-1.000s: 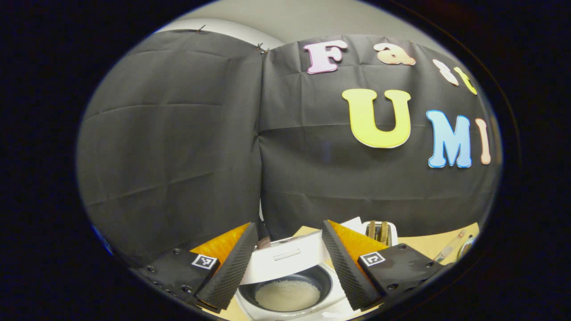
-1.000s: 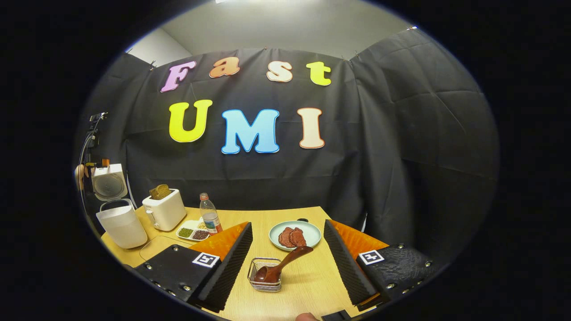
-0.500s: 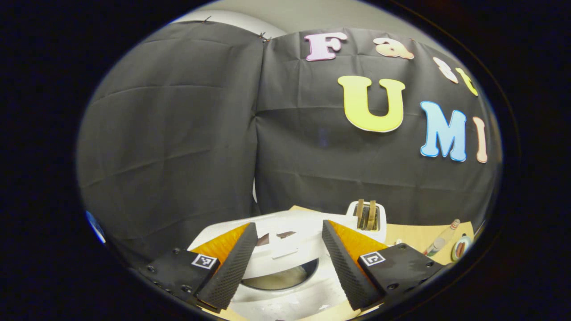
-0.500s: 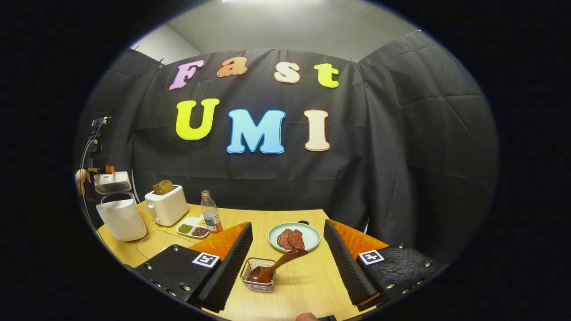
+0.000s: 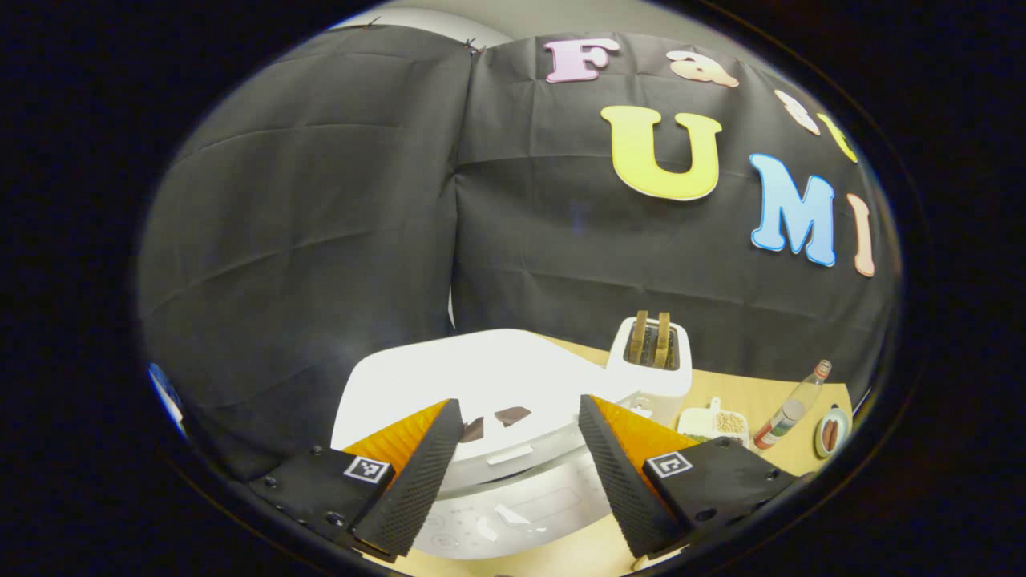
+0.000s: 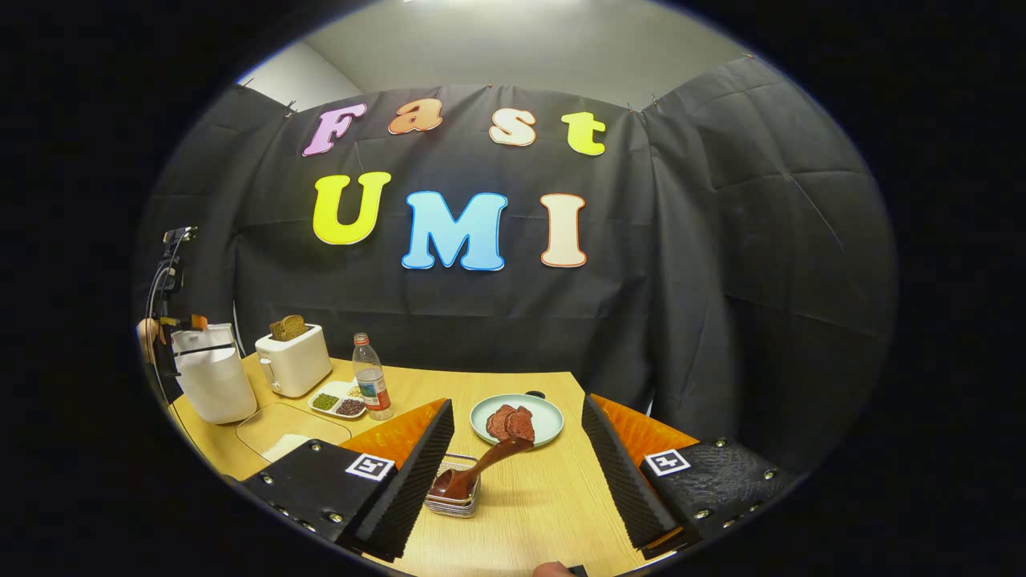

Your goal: Close the left gripper, press the button to open the rice cooker; take a wooden spoon from the chopstick holder with the right hand, scoop a spoonful of rice and pour it into the rice cooker, then put the wooden spoon back into the chopstick holder.

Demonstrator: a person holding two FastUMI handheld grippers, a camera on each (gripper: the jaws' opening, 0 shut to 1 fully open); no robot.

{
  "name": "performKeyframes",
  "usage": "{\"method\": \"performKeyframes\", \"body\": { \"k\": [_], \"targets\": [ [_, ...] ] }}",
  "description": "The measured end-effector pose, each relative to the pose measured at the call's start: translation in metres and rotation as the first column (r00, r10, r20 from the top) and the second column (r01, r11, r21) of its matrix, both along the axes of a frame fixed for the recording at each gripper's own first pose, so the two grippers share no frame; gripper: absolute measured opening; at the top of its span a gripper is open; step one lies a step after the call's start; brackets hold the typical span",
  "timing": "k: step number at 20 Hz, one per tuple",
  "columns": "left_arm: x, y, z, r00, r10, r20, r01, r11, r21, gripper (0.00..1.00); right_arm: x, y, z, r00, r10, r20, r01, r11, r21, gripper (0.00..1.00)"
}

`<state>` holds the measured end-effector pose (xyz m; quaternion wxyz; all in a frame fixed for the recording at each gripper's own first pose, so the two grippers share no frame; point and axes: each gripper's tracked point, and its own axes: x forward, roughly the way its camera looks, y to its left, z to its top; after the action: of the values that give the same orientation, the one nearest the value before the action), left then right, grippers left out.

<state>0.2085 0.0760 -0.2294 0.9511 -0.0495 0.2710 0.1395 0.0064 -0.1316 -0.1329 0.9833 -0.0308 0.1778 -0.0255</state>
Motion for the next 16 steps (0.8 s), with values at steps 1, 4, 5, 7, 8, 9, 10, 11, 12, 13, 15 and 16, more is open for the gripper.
{"method": "performKeyframes", "body": {
  "k": [1,4,5,7,8,9,10,11,12,13,15,16],
  "targets": [
    [-0.001,-0.001,-0.004,1.0,0.002,-0.009,-0.002,1.0,-0.003,0.96,0.0,-0.001,0.0,1.0,-0.002,0.0,0.002,1.0,0.001,0.98],
    [0.001,-0.004,-0.012,1.0,0.007,-0.03,-0.007,1.0,-0.005,1.0,-0.002,-0.006,-0.002,1.0,-0.006,-0.004,0.006,1.0,-0.002,0.98],
    [0.001,-0.006,-0.014,0.999,0.007,-0.037,-0.007,1.0,-0.008,1.0,-0.003,-0.007,-0.003,1.0,-0.009,-0.005,0.009,1.0,-0.003,0.98],
    [0.001,-0.006,-0.022,0.998,0.002,-0.057,-0.002,1.0,0.0,0.96,-0.003,-0.009,-0.005,1.0,-0.015,-0.01,0.015,1.0,0.001,0.98],
    [-0.001,-0.008,-0.028,0.998,-0.002,-0.07,0.002,1.0,0.005,0.96,-0.003,-0.01,-0.006,1.0,-0.017,-0.012,0.017,1.0,0.005,0.98],
    [-0.003,-0.009,-0.033,0.996,-0.005,-0.084,0.006,1.0,0.005,1.0,-0.003,-0.01,-0.006,1.0,-0.019,-0.012,0.019,1.0,0.008,0.98],
    [-0.003,-0.009,-0.036,0.995,-0.006,-0.095,0.006,1.0,0.006,1.0,-0.003,-0.01,-0.007,1.0,-0.02,-0.012,0.02,1.0,0.008,0.98],
    [-0.003,-0.009,-0.036,0.996,-0.006,-0.092,0.008,1.0,0.016,1.0,-0.003,-0.01,-0.007,1.0,-0.019,-0.014,0.019,1.0,0.006,0.98],
    [-0.002,-0.009,-0.036,0.996,-0.006,-0.094,0.008,1.0,0.019,1.0,-0.003,-0.01,-0.008,1.0,-0.019,-0.015,0.019,1.0,0.003,0.98],
    [-0.003,-0.01,-0.038,0.994,-0.01,-0.104,0.011,1.0,0.005,1.0,-0.002,-0.011,-0.008,1.0,-0.018,-0.015,0.018,1.0,0.001,0.98],
    [-0.001,-0.011,-0.038,0.992,0.0,-0.123,-0.005,0.999,-0.041,0.96,-0.002,-0.01,-0.009,1.0,-0.02,-0.016,0.02,1.0,0.002,0.98],
    [-0.002,-0.01,-0.036,0.992,0.01,-0.13,-0.021,0.997,-0.08,0.99,-0.002,-0.009,-0.009,1.0,-0.021,-0.016,0.021,1.0,0.004,0.98]
  ]
}}
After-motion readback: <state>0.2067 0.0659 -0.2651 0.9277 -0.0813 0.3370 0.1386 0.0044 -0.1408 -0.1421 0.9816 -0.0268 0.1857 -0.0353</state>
